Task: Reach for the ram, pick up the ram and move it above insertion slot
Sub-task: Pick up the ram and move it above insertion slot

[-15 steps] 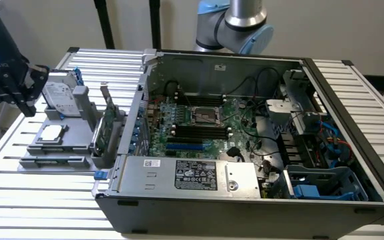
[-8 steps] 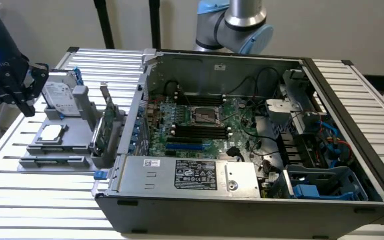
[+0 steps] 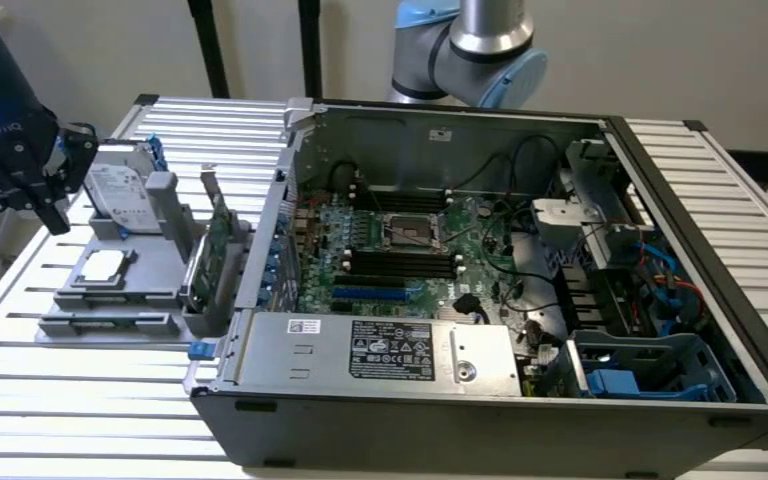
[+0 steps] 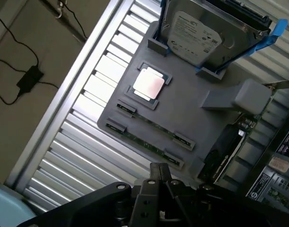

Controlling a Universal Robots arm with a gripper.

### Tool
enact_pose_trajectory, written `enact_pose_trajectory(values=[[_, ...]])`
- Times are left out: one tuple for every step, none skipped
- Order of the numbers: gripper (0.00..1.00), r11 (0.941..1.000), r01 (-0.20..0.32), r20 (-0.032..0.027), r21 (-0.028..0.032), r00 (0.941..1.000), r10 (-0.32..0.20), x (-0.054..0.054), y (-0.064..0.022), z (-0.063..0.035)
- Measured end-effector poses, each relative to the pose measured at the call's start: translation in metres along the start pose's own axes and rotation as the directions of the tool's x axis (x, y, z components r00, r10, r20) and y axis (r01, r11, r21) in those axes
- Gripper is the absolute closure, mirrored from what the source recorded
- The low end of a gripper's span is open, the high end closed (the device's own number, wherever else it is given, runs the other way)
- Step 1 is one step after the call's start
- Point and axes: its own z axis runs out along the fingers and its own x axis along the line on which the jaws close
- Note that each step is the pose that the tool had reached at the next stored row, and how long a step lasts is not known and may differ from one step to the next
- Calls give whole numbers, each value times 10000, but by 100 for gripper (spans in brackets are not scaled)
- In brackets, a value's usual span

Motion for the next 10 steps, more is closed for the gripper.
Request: enact_pose_trajectory(values=[[89,9998,181,-6,0,9998,-181,0,0,0],[89,9994,360,-14,0,9994,-360,0,0,0],[89,9985,539,-20,-1,9985,-539,0,0,1],[89,9974,725,-27,0,9974,-725,0,0,1],[89,9959,903,-34,-1,9959,-903,0,0,1],[89,9941,1088,-41,-2,9941,-1088,0,0,1],[89,9920,1266,-48,-3,9919,-1266,0,0,1],[89,9895,1445,-54,-3,9895,-1445,0,0,2],[89,9867,1628,-61,-4,9866,-1628,0,0,2],[89,9835,1809,-68,-6,9835,-1809,0,0,2]])
